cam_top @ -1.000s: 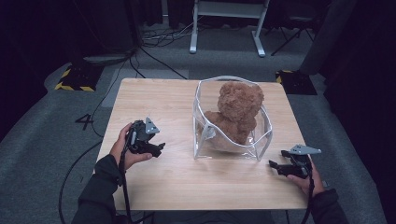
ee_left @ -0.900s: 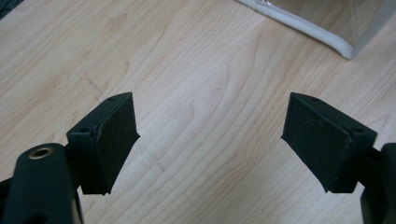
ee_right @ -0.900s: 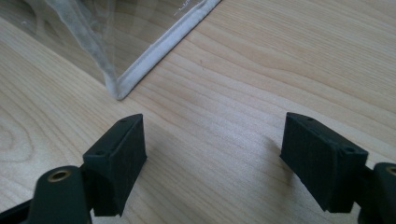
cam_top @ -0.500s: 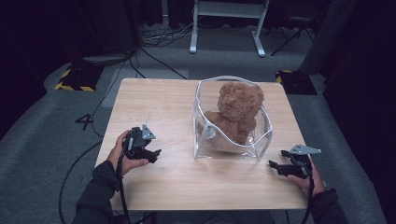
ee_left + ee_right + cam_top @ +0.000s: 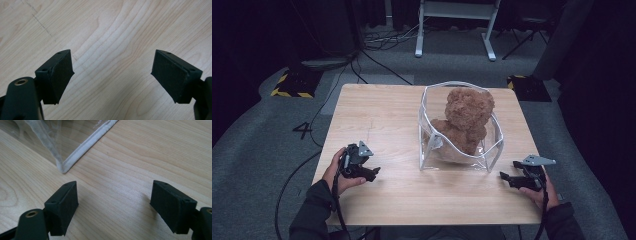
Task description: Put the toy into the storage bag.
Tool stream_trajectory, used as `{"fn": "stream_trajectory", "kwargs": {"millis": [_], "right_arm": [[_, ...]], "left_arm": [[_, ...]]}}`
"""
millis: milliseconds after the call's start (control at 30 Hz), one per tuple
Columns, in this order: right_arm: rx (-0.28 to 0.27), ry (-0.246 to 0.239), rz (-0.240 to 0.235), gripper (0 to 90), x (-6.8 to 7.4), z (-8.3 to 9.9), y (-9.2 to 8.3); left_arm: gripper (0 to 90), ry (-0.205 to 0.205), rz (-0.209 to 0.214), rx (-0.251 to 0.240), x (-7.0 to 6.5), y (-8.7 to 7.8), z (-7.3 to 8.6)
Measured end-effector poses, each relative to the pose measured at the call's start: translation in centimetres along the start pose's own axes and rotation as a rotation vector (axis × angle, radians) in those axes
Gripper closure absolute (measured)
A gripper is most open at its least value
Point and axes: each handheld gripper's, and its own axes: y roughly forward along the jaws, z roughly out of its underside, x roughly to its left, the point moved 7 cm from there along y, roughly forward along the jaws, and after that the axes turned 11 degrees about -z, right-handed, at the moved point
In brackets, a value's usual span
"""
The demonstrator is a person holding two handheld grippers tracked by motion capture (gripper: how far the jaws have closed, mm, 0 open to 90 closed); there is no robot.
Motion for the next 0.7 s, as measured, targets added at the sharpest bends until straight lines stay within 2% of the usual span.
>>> {"fn": "stream_trajectory", "kwargs": {"millis": [200,467,600,700], "right_arm": [[0.0,0.0,0.0,22.1,0.0,0.0,0.0],[0.0,0.0,0.0,22.1,0.0,0.0,0.0],[0.0,0.0,0.0,22.1,0.0,0.0,0.0],[0.0,0.0,0.0,22.0,0.0,0.0,0.0]], "left_arm": [[17.5,-0.03,0.016,0.004,-0.2,0.4,1.3],[17.8,-0.048,0.002,0.008,-0.8,0.5,3.0],[17.8,-0.072,0.007,-0.002,-0.9,0.6,3.8],[17.7,-0.108,0.01,-0.027,-0.8,0.6,4.3]]}}
